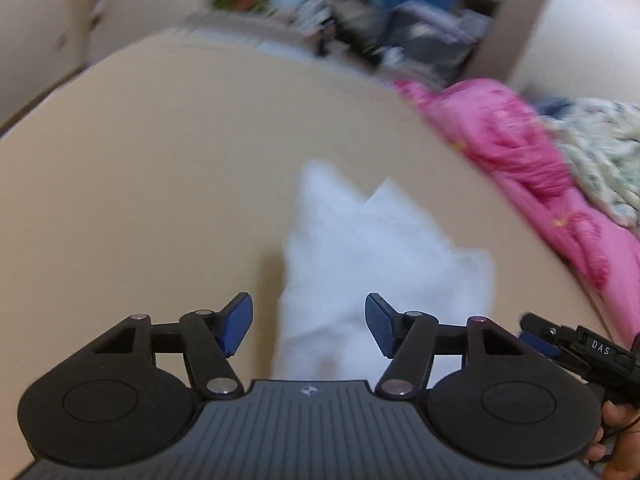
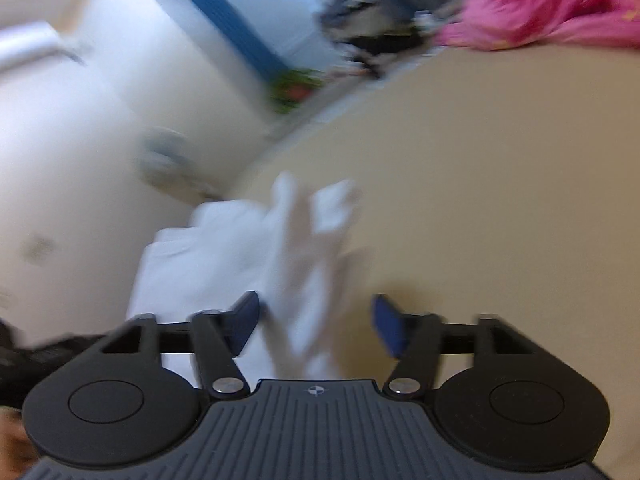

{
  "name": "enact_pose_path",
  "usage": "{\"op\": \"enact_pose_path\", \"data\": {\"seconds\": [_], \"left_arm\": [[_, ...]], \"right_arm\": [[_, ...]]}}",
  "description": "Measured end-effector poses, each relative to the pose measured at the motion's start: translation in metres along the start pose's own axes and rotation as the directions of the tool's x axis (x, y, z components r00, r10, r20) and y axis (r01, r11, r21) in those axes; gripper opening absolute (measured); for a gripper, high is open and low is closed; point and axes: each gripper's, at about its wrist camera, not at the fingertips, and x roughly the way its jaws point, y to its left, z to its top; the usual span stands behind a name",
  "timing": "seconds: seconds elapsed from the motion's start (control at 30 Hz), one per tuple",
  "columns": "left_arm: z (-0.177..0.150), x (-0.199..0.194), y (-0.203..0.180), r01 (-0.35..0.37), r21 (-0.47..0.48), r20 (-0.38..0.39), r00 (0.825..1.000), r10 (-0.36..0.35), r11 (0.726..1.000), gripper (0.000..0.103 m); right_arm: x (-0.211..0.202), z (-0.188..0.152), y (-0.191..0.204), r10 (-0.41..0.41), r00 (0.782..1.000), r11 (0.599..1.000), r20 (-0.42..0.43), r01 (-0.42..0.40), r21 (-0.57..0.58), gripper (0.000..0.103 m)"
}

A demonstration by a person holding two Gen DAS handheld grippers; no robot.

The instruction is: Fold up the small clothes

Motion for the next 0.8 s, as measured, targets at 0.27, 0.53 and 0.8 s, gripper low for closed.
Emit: {"op": "enact_pose_path", "data": {"seconds": [0.27,0.53,0.8], "left_arm": [[-0.062,0.028,0.032,0.032,-0.133,-0.198,0.978,-0.058,0.991,0.065],[-0.076,0.040,0.041,0.140,-0.143,-0.233,0.957,-0.171,0.980,0.021],[-0.099,0.033,0.055,0.078,-0.050,-0.279,0.956,-0.089,0.996,0.035]], "right_arm": [[0.012,-0.017,-0.004,0.113,0.975,0.992,-0.192,-0.101,0.072,0.066],[0.013,-0.029,0.000,0.097,0.974,0.994,-0.206,-0.085,0.067,0.010],[0.033,-0.045,-0.014,0.008,0.955,0.999,-0.298,0.004,0.042,0.041]]}}
